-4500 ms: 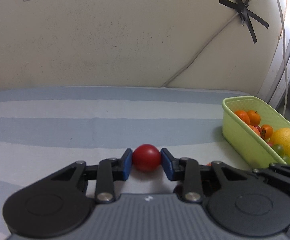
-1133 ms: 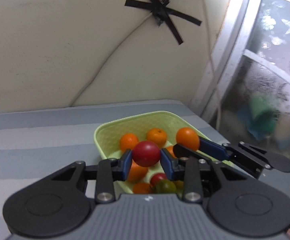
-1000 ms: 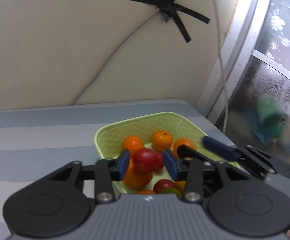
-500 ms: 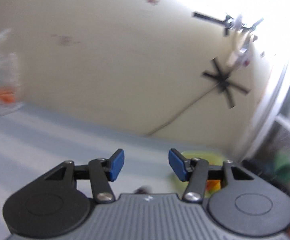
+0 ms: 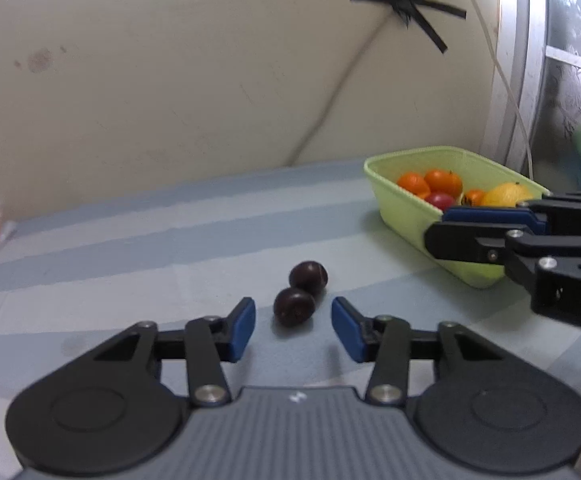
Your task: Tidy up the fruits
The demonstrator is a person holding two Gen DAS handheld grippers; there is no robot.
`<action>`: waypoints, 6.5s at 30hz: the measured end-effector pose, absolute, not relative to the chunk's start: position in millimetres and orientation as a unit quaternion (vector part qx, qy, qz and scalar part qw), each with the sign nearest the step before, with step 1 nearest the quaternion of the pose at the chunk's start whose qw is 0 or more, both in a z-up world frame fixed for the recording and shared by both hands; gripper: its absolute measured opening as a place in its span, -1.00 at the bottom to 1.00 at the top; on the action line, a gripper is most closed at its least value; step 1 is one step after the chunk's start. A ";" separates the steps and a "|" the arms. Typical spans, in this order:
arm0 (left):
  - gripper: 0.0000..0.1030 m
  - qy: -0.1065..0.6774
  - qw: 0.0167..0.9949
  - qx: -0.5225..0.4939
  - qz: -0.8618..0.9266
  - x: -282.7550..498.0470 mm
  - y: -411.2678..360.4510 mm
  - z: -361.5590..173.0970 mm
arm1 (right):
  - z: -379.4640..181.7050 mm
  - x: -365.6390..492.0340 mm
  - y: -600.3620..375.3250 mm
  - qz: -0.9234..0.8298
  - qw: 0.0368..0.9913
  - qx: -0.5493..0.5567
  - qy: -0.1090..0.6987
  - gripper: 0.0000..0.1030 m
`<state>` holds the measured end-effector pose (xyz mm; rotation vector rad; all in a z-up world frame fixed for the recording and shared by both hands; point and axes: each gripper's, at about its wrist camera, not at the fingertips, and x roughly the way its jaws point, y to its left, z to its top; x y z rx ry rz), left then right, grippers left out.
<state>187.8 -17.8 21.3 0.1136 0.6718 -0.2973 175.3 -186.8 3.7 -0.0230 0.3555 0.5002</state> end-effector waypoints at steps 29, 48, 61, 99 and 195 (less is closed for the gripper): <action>-0.49 0.320 0.930 -0.034 -0.176 163.1 14.7 33.7 | -15.2 181.2 -158.1 0.235 0.940 -0.031 0.246 -0.45; -0.45 0.319 0.914 -0.008 -0.251 276.4 -135.2 50.7 | -1.5 204.6 -297.8 0.075 0.983 0.082 0.147 -0.17; -0.06 0.273 0.940 -0.052 -0.197 204.9 -79.6 89.0 | 22.5 137.4 -304.9 0.015 0.995 0.099 -0.004 -0.08; 1.00 0.305 0.952 0.037 -0.018 0.0 -19.2 15.9 | -34.6 -40.4 -203.8 0.025 0.966 0.184 0.180 0.42; 1.00 0.321 0.943 0.082 0.033 4.0 -40.3 7.9 | -48.7 -29.2 -229.9 0.046 0.946 0.241 0.214 0.47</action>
